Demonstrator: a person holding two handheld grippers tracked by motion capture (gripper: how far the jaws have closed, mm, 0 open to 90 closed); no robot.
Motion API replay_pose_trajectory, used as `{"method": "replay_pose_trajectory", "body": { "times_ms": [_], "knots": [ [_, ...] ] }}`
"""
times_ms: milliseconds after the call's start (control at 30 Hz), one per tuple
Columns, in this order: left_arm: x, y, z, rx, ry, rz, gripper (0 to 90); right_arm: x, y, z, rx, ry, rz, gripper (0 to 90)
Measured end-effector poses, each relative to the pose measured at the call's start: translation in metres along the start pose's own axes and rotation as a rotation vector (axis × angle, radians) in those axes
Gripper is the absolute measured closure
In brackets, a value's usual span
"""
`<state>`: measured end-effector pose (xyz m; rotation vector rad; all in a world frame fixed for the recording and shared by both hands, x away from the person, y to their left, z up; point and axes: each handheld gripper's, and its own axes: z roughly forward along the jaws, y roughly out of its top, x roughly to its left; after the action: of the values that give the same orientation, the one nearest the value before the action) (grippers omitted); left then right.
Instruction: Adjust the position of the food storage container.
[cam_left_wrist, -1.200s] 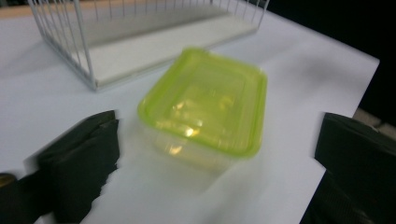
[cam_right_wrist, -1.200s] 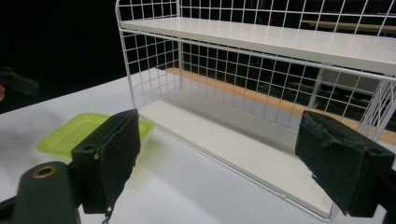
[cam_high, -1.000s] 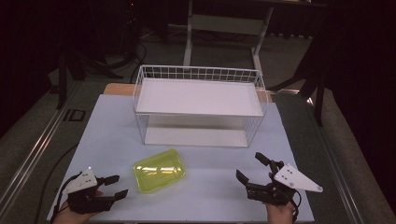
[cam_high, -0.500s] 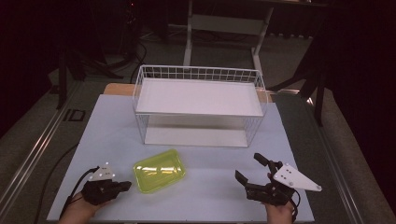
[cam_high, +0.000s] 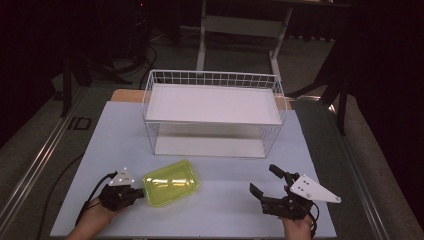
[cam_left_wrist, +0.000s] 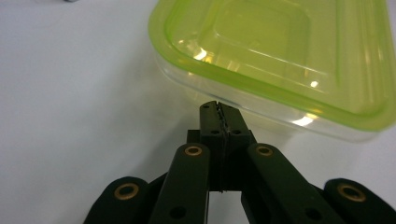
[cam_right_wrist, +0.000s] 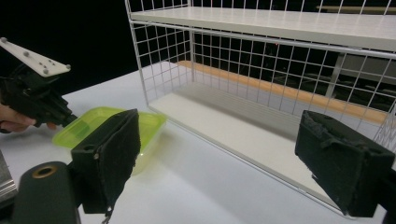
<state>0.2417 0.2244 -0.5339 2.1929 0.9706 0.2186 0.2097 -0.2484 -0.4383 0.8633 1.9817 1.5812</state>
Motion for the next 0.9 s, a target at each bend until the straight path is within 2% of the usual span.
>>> {"method": "replay_pose_trajectory", "body": {
  "times_ms": [267,367,433,667,900],
  "knots": [
    [0.011,0.009,0.007,-0.018,-0.002,-0.032,90.0,0.0,0.0,0.001,0.005,0.005,0.004,14.2],
    [0.014,0.014,0.008,-0.027,0.023,-0.031,90.0,0.0,0.0,0.001,0.005,0.008,0.004,14.2],
    [0.016,0.017,0.008,-0.036,0.026,-0.035,90.0,0.0,-0.001,0.001,0.007,0.007,0.004,14.2],
    [0.018,0.03,0.017,-0.055,0.029,-0.032,90.0,-0.001,-0.001,0.002,0.01,0.01,0.002,14.2],
    [0.014,0.044,0.032,-0.054,0.007,-0.024,90.0,-0.001,-0.001,0.002,0.0,0.017,0.003,14.1]
  ]
}}
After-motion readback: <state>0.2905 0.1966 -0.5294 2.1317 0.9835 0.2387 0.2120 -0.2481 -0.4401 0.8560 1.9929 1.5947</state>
